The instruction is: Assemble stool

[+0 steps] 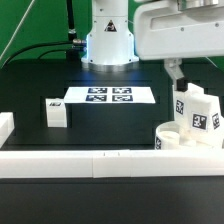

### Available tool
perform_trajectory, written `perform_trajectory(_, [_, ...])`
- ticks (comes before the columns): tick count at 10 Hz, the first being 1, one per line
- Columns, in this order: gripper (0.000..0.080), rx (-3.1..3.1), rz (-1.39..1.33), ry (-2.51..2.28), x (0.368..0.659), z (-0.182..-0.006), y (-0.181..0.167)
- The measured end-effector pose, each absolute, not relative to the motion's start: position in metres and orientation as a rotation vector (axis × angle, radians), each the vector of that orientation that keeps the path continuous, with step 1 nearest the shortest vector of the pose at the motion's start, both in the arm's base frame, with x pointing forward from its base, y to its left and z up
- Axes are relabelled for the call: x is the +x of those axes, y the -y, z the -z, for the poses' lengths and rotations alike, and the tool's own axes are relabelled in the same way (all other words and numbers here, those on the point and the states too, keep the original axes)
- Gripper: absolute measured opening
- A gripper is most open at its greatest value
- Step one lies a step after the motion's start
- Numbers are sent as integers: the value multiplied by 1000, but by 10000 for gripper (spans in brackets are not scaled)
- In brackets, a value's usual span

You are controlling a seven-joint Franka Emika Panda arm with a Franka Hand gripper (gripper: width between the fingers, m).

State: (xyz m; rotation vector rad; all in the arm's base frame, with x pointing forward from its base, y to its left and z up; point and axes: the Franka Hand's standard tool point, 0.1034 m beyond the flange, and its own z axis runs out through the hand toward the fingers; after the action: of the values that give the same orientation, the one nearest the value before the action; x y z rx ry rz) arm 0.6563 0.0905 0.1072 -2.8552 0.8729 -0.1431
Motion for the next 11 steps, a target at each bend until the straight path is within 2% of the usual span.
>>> perform_trajectory(1, [649,-2901,146,-743,654,-106,-97])
perform_trajectory(2, [649,-2920,209,-680,656,-113,-98])
perform_trajectory(5, [649,-3003,225,-441,655,-111,-90])
perform_trajectory(6, [649,-3045,233,-273,655,-111,-88])
perform_trajectory(7, [649,-3091,232,104,653,-109,-91])
perform_trajectory(9, [649,-3070,86,586,648,-101,-99])
perform_trajectory(11, [649,-3053,141,748,652,-102,-98])
